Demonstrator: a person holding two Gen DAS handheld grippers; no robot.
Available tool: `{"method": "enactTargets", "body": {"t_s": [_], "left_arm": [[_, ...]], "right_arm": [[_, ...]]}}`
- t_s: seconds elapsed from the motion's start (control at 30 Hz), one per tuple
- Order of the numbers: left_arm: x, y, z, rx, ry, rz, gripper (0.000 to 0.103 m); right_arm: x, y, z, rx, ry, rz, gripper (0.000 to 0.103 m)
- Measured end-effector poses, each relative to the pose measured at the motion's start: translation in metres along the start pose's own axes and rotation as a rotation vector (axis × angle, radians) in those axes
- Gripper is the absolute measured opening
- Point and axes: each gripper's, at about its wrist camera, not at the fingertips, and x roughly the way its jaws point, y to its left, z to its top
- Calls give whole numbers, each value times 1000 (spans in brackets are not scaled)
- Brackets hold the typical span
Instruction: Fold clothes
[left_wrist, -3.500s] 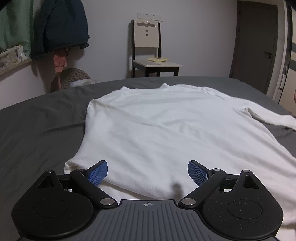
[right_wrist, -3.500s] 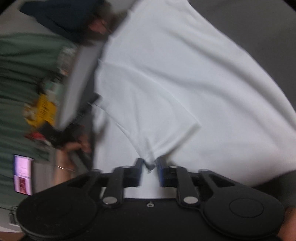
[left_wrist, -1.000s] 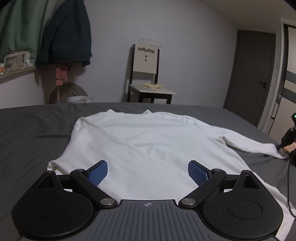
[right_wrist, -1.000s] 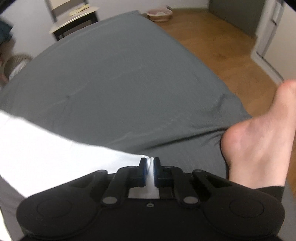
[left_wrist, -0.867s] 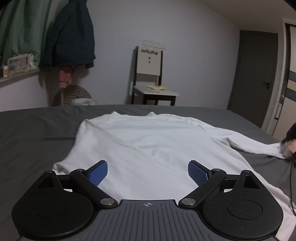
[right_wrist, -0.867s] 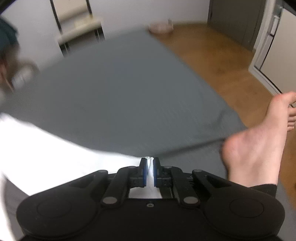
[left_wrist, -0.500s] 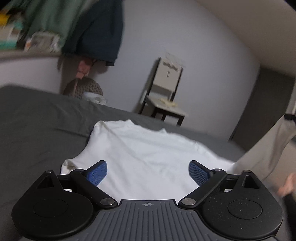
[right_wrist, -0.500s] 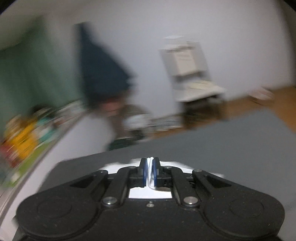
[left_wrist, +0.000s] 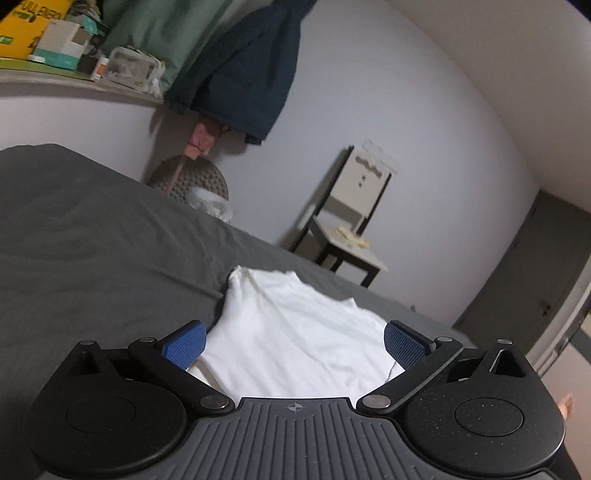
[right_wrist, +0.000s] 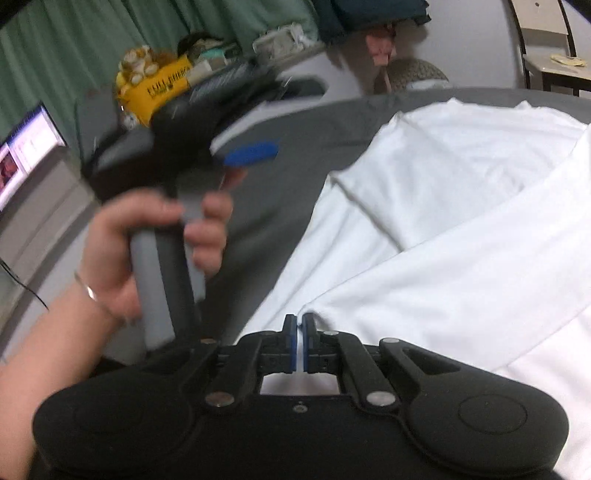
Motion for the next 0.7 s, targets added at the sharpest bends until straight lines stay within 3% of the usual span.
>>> {"method": "enactTargets", "body": {"t_s": [0.1, 0.2, 0.23, 0.27, 0.33, 0.6, 0.7], "left_arm": [[3, -2, 0, 17, 37, -7, 103], [2, -5, 0, 62, 62, 29, 103], [2, -5, 1, 76, 67, 44, 103], [0, -5, 1, 82, 65, 49, 103], [-4, -5, 0, 78, 59, 54, 103], [-4, -3, -1, 72, 51, 47, 103], [-1, 1, -2, 57, 65, 50, 103]], "right_arm": [[5, 17, -1, -3, 7, 27, 2], [5, 32, 2, -104, 8, -56, 5], [3, 33, -2, -154, 4, -99, 16], [2, 35, -5, -204, 0, -142, 34], [7, 38, -12, -319, 2, -185, 40], [56, 58, -24, -598, 23, -350, 39], [70, 52, -24, -579, 46, -349, 21]]}}
